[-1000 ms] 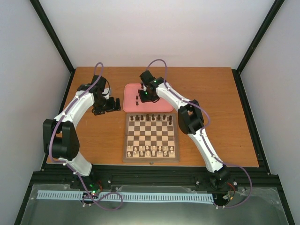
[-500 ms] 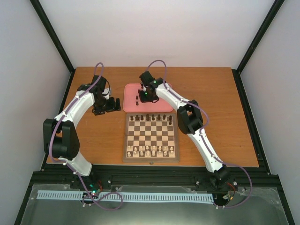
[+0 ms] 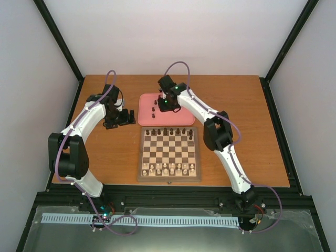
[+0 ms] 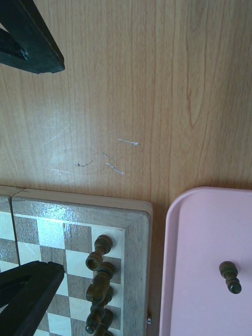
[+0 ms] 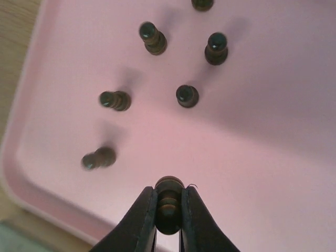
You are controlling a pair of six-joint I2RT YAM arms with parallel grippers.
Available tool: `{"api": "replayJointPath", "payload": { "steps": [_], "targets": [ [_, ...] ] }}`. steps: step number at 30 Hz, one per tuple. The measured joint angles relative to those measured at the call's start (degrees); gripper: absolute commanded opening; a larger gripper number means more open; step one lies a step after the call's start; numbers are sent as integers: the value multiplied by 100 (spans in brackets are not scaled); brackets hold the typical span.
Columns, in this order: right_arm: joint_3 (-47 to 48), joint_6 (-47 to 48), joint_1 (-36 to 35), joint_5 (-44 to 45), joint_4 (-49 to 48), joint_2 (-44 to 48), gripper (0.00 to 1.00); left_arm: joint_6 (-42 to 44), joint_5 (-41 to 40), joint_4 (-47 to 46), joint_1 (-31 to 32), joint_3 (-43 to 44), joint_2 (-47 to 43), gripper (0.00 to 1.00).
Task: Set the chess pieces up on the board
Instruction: Pick up the chess piece from the storage box, then place the chess piece on the chessboard.
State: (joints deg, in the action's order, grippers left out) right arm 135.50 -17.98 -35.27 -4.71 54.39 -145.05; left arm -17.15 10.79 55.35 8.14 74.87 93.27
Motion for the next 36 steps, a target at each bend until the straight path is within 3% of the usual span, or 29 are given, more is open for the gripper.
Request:
{"api": "replayJointPath", "payload": {
  "steps": [10, 18, 27, 36],
  "targets": [
    [-2350, 136, -4, 321, 28, 2618, 5, 0, 7, 0, 0, 0, 0, 100],
    [-4553, -168, -177, 446, 66, 4072, 5, 0, 7, 0, 0, 0, 0, 100],
    [-5696, -518, -605, 452, -109, 4457, 5, 0, 0, 0, 0, 0, 0, 100],
    [-5799, -654, -603, 590, -459, 4356, 6, 2, -4, 0, 0, 0, 0, 100]
  ]
}}
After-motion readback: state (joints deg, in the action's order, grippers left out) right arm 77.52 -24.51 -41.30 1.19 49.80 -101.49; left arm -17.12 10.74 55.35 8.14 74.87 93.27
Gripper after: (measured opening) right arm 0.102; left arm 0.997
